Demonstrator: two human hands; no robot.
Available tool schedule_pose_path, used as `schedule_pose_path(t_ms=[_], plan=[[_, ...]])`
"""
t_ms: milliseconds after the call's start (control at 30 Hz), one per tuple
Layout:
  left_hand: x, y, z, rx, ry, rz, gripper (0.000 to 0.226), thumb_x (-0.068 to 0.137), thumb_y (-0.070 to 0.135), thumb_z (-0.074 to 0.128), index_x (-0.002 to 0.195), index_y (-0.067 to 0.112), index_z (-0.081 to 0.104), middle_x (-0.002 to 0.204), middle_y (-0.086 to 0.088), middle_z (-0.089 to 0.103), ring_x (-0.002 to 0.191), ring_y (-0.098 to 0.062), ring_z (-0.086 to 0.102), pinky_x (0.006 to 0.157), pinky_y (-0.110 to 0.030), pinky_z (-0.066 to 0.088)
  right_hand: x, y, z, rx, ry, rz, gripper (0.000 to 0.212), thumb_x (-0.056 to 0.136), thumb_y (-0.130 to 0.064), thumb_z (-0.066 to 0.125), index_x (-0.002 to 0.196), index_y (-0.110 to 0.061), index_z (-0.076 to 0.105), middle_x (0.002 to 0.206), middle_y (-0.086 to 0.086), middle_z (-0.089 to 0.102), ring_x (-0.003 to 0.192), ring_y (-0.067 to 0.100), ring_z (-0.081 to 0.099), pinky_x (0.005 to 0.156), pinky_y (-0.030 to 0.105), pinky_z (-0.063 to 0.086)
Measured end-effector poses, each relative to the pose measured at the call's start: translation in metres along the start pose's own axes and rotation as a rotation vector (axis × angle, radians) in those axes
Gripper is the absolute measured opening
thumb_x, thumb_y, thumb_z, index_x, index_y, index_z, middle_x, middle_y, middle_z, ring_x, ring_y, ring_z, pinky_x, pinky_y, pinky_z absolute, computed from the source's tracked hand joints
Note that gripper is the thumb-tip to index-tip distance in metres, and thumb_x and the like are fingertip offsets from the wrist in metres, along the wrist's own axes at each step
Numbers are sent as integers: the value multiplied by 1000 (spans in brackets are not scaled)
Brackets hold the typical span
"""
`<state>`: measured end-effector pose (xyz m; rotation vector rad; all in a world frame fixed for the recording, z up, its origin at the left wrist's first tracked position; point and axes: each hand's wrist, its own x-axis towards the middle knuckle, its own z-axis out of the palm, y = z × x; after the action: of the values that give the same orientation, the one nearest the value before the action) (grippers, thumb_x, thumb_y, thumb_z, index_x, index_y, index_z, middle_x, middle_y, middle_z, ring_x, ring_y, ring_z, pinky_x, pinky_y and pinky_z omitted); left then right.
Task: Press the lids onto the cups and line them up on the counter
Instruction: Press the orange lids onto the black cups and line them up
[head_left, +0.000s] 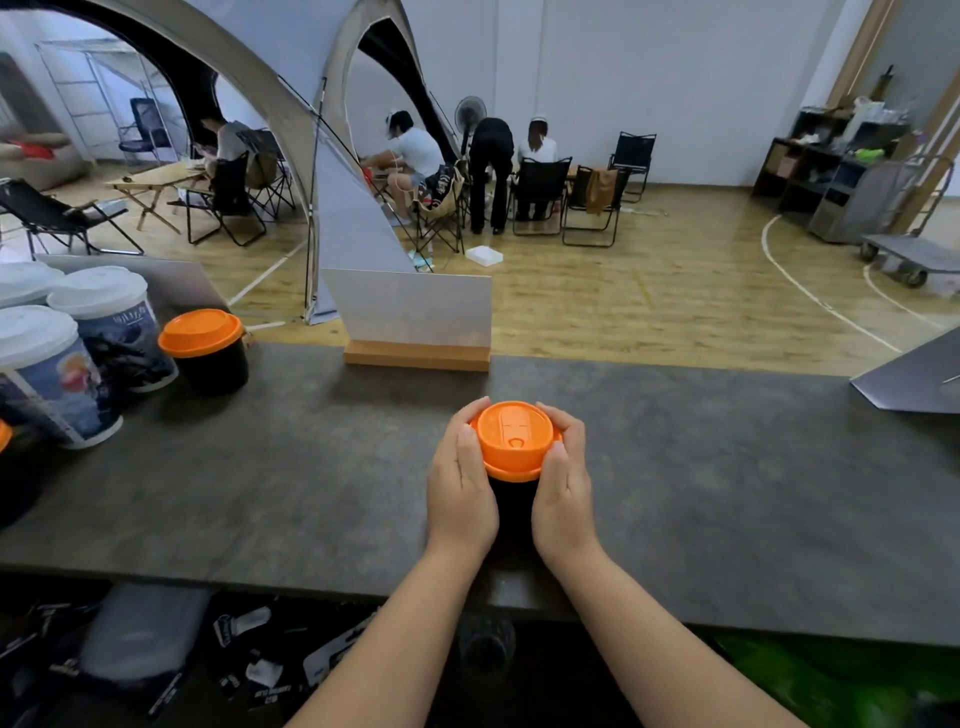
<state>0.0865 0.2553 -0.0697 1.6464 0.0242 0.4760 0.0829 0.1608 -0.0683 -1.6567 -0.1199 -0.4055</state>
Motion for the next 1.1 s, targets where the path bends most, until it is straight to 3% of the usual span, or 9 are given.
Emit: schedule_pose_path(t_ms=[167, 300, 433, 500, 733, 900, 1100], plan=[[-6, 5, -2, 32, 111, 49, 33, 100, 44, 29, 107, 41, 61, 107, 15, 67, 102, -2, 62, 82, -14, 49, -3, -2, -4, -8, -18, 10, 23, 94, -34, 28, 112, -42, 40, 107, -23, 53, 98, -3, 55, 78, 14, 45], [-9, 9, -3, 29, 33, 27, 36, 99, 44, 24, 118, 41, 55, 114, 20, 61, 104, 4, 58, 81, -8, 46, -7, -5, -3, -56, -102, -22, 34, 94, -48, 27, 126, -51, 37, 116, -39, 48, 109, -4, 53, 85, 12, 47], [-11, 12, -3, 23, 21, 54, 34, 99, 36, 23, 117, 42, 52, 113, 19, 60, 105, 6, 57, 80, -7, 45, -6, -6, -2, -1, -101, 30, 41, 87, -63, 30, 125, -54, 40, 115, -33, 53, 106, -1, 57, 86, 23, 51], [-11, 11, -2, 31, 25, 50, 34, 98, 34, 24, 115, 44, 52, 112, 20, 59, 104, 7, 56, 80, -7, 45, -7, -8, -2, 7, -101, 41, 45, 81, -67, 38, 124, -53, 40, 116, -25, 55, 105, -3, 57, 82, 19, 51], [-7, 8, -4, -18, -60, 44, 30, 96, 33, 25, 114, 36, 49, 112, 13, 58, 101, 5, 57, 77, -9, 46, -5, -8, 0, 71, -110, 25, 52, 77, -63, 43, 124, -42, 40, 119, -17, 51, 102, -8, 55, 76, 10, 47], [-4, 3, -14, 30, -187, 42, 28, 99, 41, 23, 120, 44, 41, 120, 19, 53, 109, 3, 55, 85, -13, 48, -4, -4, -1, 76, -142, 32, 50, 79, -64, 44, 126, -45, 37, 122, -18, 49, 107, -5, 54, 81, 16, 50], [-7, 8, -15, 34, -186, 43, 33, 98, 43, 22, 122, 38, 44, 122, 12, 56, 110, 0, 56, 88, -14, 47, -4, -7, -2, 105, -123, 62, 46, 83, -63, 39, 125, -44, 42, 120, -14, 54, 105, -1, 57, 84, 18, 49]])
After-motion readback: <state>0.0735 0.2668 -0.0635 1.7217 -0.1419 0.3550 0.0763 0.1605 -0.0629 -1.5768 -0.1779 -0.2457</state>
